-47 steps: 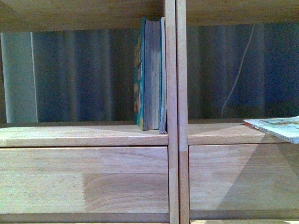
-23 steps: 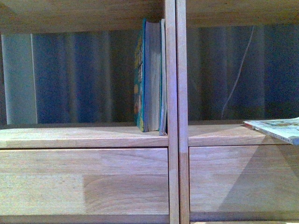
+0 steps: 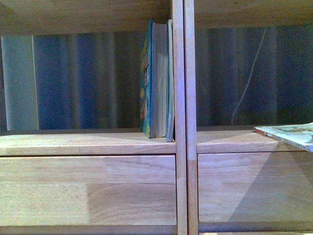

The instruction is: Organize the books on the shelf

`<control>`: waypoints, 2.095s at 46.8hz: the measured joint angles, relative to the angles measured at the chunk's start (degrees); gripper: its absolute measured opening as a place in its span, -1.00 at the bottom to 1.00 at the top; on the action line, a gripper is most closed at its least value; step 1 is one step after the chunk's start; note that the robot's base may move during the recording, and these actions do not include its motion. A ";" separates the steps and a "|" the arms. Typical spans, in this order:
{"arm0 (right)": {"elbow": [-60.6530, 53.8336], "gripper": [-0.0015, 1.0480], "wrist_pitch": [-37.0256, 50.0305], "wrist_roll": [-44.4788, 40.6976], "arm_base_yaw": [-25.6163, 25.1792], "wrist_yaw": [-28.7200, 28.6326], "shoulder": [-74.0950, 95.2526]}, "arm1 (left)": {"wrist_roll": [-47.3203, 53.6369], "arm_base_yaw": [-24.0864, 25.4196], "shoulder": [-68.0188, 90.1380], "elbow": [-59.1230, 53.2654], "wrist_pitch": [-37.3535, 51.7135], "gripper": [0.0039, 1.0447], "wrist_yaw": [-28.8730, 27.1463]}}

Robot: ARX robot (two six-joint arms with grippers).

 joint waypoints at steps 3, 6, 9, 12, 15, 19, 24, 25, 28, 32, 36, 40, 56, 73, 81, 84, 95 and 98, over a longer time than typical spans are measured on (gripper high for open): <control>-0.09 0.06 0.09 0.00 -0.26 -0.07 0.07 | 0.00 0.00 0.00 0.00 0.00 0.86 0.00; -0.66 -0.13 0.92 0.04 -0.46 -0.22 0.07 | 0.00 0.00 0.00 0.00 0.00 0.86 0.00; -1.79 -0.37 1.95 0.17 -0.74 -0.24 0.07 | 0.00 0.00 0.00 0.00 0.00 0.86 0.00; -2.80 -0.53 2.80 0.22 -1.03 -0.42 0.11 | 0.00 0.00 0.00 0.00 0.00 0.86 0.00; -3.98 -0.73 3.89 0.61 -1.44 -0.98 0.11 | 0.00 0.00 0.00 0.00 0.00 0.86 0.00; -5.68 -0.86 5.99 0.92 -2.19 -2.29 -0.77 | 0.00 0.00 0.00 0.00 0.00 0.86 0.00; -8.50 -0.86 8.63 1.11 -3.48 -5.18 -3.74 | -1.86 1.09 0.66 -0.13 1.79 0.86 4.28; -8.74 -0.86 8.83 1.14 -3.63 -5.44 -4.07 | -2.84 1.88 1.16 -0.13 3.19 0.86 6.69; -10.14 -0.86 10.03 1.64 -4.72 -7.37 -7.08 | -9.16 7.78 7.17 -0.09 15.32 0.86 19.52; -11.23 -0.86 11.26 2.19 -6.03 -10.12 -11.23 | -14.25 12.00 17.03 0.07 27.80 0.86 25.22; -11.74 -0.86 12.90 2.80 -7.50 -12.39 -15.02 | -16.61 13.73 26.38 1.22 37.07 0.86 24.74; -11.85 -0.86 15.34 3.72 -8.90 -15.30 -19.52 | -18.47 14.19 37.73 6.21 43.91 0.86 21.35; -12.85 -0.86 27.02 -1.18 -3.78 -20.50 -26.93 | -36.28 13.31 66.36 29.14 45.83 0.86 29.38; -13.35 -0.86 29.79 -13.46 6.43 -16.74 -24.59 | -76.81 8.55 82.40 41.44 71.67 0.86 41.18; -13.46 -0.86 28.61 -19.17 14.45 -13.27 -21.14 | -87.01 4.11 83.19 42.60 75.47 0.86 41.18; -13.46 -0.86 28.65 -20.65 17.75 -12.00 -19.91 | -87.82 1.95 83.10 42.60 75.41 0.86 41.18; -13.16 -0.86 30.25 -23.78 31.56 -6.05 -13.55 | -88.15 -6.99 82.99 42.58 75.14 0.86 39.80; -12.90 -0.86 31.12 -23.17 33.68 -5.44 -11.39 | -87.45 -8.66 82.66 42.58 74.95 0.86 39.39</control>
